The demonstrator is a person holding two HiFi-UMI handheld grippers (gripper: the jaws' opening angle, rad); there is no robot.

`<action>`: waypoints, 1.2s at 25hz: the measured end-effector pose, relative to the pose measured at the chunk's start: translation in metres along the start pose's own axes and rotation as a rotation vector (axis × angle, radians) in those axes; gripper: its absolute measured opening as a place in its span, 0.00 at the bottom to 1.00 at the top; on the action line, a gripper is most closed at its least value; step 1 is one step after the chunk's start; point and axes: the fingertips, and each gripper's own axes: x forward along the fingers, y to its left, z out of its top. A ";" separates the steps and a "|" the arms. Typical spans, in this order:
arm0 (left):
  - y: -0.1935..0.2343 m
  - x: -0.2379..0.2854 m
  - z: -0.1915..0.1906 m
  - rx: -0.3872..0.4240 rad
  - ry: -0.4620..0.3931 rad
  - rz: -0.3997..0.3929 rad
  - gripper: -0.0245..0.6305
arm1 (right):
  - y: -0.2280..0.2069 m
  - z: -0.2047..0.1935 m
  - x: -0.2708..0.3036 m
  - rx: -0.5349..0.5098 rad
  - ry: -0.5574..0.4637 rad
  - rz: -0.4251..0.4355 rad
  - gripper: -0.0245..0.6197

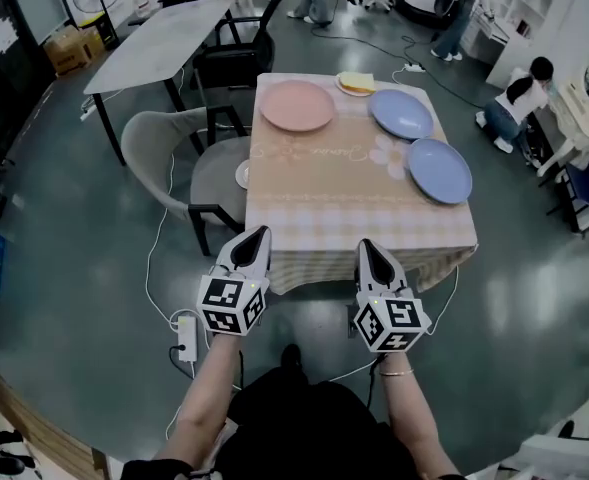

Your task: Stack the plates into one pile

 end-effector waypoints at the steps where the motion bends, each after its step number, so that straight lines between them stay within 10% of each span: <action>1: 0.003 0.001 0.001 -0.001 -0.001 0.000 0.05 | 0.001 0.000 0.003 -0.001 0.002 0.000 0.05; 30: 0.061 0.131 0.017 -0.016 0.059 0.118 0.07 | -0.081 0.028 0.141 0.056 0.036 0.065 0.05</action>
